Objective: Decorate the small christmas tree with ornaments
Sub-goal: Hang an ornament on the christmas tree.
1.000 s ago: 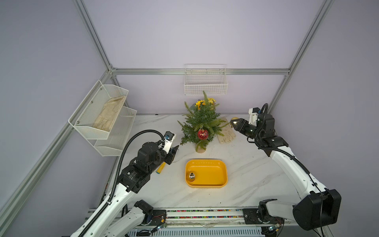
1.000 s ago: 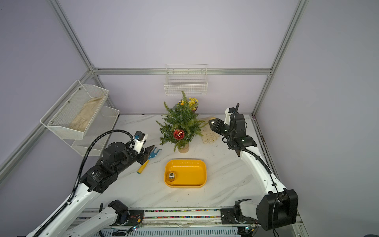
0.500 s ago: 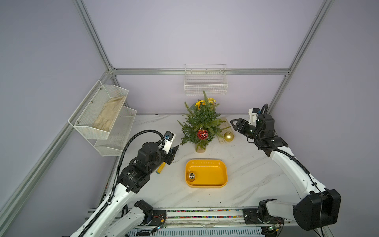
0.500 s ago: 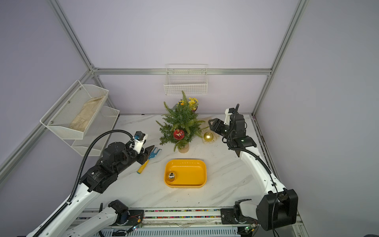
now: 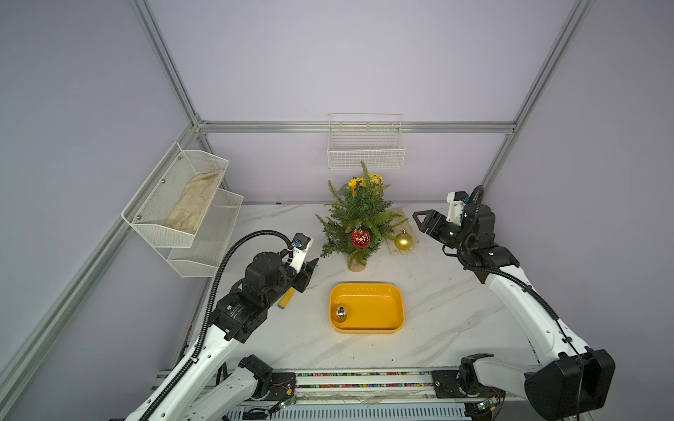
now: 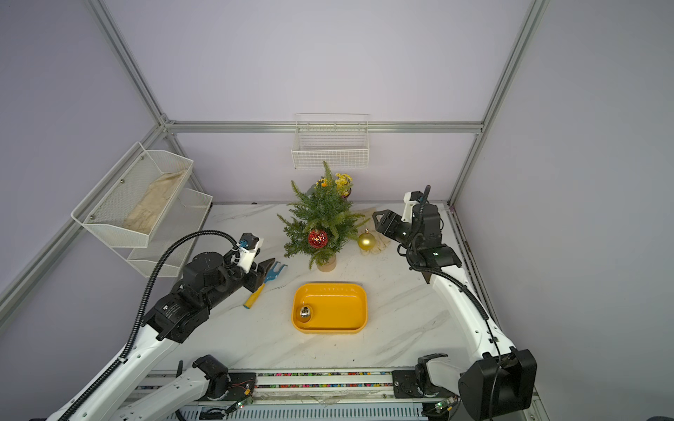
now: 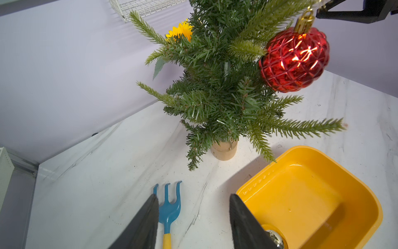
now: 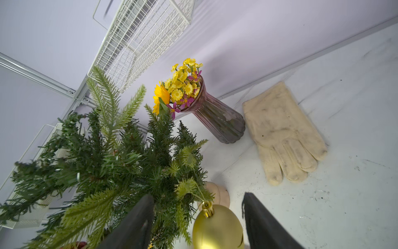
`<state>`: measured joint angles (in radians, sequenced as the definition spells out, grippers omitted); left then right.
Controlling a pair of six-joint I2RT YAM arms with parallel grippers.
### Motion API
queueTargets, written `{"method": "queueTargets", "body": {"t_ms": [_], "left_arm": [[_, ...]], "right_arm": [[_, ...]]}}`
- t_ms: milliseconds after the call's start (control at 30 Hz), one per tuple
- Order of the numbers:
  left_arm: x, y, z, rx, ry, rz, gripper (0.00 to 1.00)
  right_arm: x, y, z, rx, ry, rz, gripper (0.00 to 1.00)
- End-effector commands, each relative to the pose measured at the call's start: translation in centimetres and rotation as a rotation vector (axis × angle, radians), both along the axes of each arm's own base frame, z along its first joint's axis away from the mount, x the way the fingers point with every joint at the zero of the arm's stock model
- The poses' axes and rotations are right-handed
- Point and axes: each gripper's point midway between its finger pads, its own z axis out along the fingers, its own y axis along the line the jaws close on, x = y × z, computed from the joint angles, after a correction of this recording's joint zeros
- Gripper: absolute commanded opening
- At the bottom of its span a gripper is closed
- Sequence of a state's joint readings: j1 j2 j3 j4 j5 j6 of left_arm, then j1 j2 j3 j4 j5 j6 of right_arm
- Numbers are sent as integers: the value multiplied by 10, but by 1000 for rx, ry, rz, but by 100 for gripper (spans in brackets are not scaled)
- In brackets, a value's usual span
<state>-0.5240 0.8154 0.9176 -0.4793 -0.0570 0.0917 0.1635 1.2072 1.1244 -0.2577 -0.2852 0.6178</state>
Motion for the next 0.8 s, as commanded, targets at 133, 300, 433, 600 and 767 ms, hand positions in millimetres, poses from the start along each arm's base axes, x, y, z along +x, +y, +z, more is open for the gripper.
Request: {"method": "queueTargets", "body": {"t_ms": [133,300,433,600,767], "left_arm": [[-4,-16,-19,-45,93,-26,51],[-16,-29,-42,-53,213,-22,50],[-34,-48,-70,-30,349,-36,50],[-57,-70,-112,71,527,-8,50],[-73,-88,-144,208,695,72,53]], "right_arm": [[-20,-14,-12,-59,28,-43,68],[-27,-20,-31,-94,58,-55,68],[-30,-25,-46,-113,81,-60,68],[-31,-28,-60,-139,92,-49,68],[-29,-28,-70,-153,95,-31,68]]}}
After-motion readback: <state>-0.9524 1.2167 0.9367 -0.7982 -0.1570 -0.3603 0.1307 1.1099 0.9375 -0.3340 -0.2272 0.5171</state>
